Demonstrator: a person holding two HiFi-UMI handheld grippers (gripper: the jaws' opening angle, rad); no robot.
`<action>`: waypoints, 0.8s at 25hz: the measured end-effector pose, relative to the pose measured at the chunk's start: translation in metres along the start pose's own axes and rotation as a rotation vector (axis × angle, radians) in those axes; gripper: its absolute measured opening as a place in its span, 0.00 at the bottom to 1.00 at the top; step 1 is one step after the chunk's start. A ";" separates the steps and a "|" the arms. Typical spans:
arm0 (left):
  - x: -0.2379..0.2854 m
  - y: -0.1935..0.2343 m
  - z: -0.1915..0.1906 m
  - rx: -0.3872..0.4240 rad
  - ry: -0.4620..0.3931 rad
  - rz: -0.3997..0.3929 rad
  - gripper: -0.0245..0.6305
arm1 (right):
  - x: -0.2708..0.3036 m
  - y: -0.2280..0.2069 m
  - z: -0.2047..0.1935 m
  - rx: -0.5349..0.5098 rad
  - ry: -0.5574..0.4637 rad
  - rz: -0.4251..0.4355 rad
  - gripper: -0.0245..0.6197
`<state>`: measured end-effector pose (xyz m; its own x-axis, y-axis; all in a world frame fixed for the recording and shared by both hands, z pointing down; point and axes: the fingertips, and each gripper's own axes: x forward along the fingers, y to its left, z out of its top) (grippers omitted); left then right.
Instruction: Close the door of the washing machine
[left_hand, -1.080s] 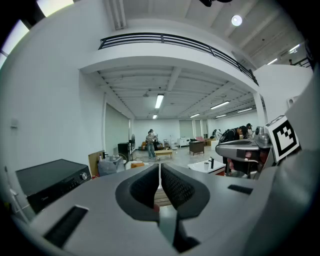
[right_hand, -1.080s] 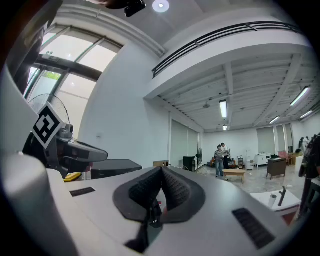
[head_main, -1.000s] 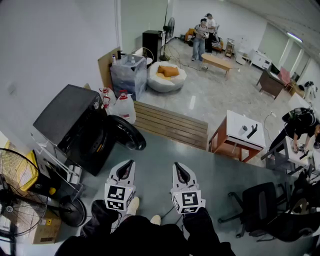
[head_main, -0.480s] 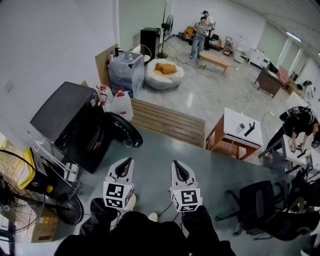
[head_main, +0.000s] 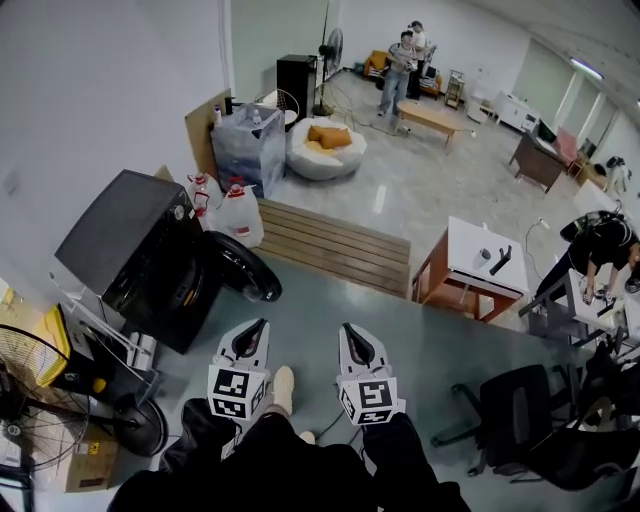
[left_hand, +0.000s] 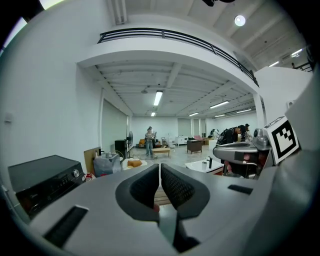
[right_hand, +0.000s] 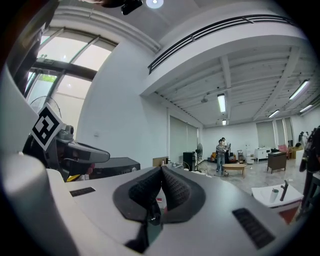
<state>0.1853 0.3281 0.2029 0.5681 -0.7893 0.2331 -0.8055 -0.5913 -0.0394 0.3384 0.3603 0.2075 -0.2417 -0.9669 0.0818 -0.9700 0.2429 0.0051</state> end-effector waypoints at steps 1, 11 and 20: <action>0.009 0.004 0.001 0.001 0.003 0.000 0.09 | 0.009 -0.005 -0.001 0.006 0.002 -0.001 0.06; 0.141 0.059 0.029 -0.010 0.017 -0.012 0.09 | 0.136 -0.068 0.010 0.017 0.021 0.001 0.06; 0.249 0.134 0.045 -0.031 0.044 -0.008 0.09 | 0.263 -0.099 0.017 0.021 0.044 0.013 0.06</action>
<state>0.2262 0.0450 0.2119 0.5675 -0.7759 0.2754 -0.8059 -0.5920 -0.0073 0.3704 0.0802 0.2119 -0.2531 -0.9593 0.1254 -0.9673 0.2530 -0.0170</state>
